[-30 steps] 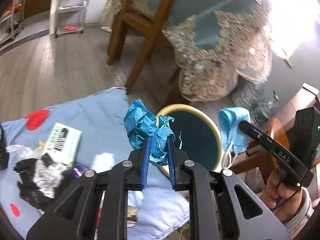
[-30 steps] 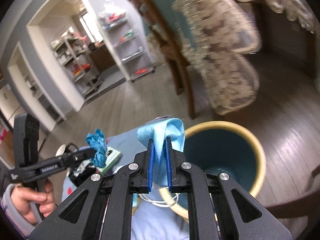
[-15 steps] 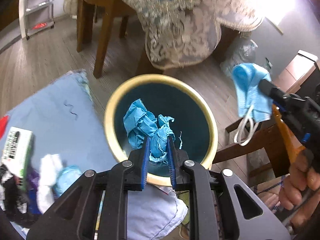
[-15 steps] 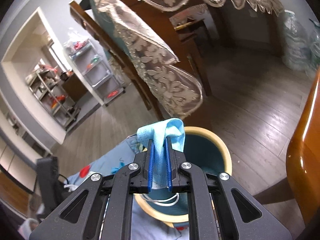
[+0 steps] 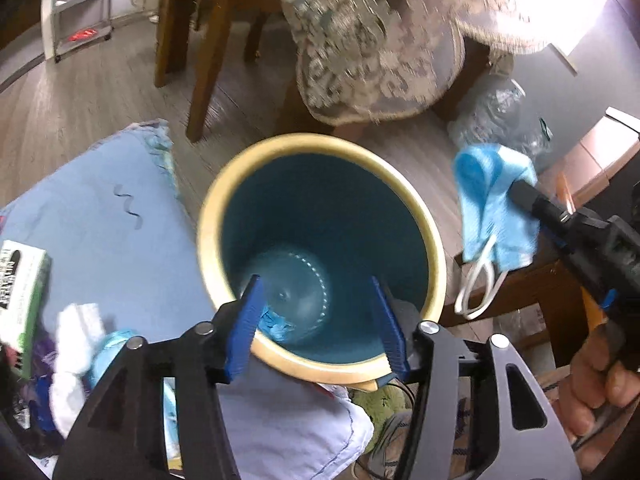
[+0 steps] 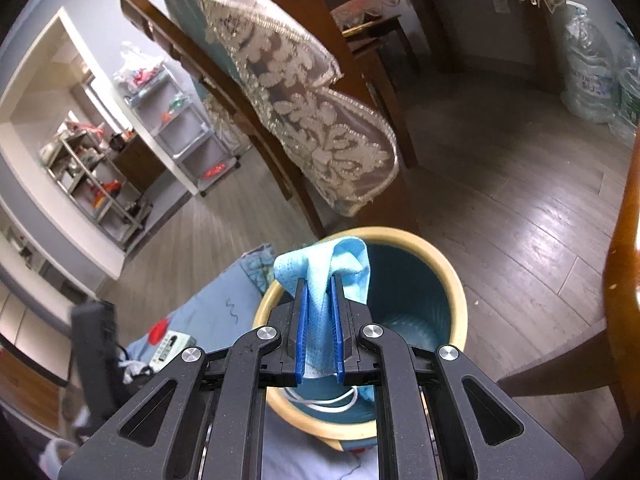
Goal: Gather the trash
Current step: 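Lower the blue mask into the bin and open the right tool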
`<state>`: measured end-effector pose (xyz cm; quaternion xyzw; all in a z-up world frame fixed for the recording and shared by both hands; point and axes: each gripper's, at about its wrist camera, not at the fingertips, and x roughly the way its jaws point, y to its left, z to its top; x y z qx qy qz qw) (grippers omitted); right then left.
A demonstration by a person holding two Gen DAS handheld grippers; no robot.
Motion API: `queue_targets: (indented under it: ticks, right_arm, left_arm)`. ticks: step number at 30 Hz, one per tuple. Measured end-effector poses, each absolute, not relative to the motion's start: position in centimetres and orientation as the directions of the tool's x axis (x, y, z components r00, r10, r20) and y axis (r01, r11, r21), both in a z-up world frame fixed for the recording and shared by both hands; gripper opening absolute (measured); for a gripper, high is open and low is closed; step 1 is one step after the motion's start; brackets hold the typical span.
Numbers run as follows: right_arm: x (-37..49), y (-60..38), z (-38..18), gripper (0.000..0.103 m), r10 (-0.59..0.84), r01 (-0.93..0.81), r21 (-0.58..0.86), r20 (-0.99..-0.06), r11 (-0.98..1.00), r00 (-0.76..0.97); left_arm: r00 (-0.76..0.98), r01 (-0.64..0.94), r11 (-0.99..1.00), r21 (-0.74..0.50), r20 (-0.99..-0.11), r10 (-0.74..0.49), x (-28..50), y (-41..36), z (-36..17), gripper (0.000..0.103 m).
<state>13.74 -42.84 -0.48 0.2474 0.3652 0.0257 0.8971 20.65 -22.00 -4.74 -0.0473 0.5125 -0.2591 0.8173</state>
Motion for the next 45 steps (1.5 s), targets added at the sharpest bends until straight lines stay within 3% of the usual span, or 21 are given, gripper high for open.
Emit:
queue_targets:
  ticks: [8,13,18,24,45]
  right_arm:
    - [14.8,-40.8,-1.9,0.012,0.202,0.105,0.371,-0.696,0.923,0.689]
    - [15.3,-39.5,-2.4,0.023,0.174,0.086,0.307,-0.723,0.948,0.669]
    - [15.2,-38.7,-2.1,0.043,0.188,0.061,0.306,-0.717,0.95,0.671]
    - [15.3,-37.2,-1.5,0.054,0.211,0.019,0.305,-0.703,0.952,0.679]
    - [14.6,-29.6,-0.3,0.067,0.378,-0.205,0.323,-0.683,0.924,0.625]
  left_arm:
    - [0.442,0.353,0.873,-0.336,-0.763,-0.472,19.7,-17.6,-0.8,0.072]
    - [0.51,0.317,0.887,-0.334,-0.729,-0.457,18.5,-13.5,1.4,0.08]
    - [0.588,0.249,0.905,-0.345,-0.689,-0.424,17.1,-8.1,3.5,0.083]
    - [0.665,0.159,0.932,-0.325,-0.662,-0.344,14.8,-2.7,5.2,0.086]
    - [0.694,-0.047,0.963,-0.267,-0.702,-0.161,8.5,6.0,3.0,0.087]
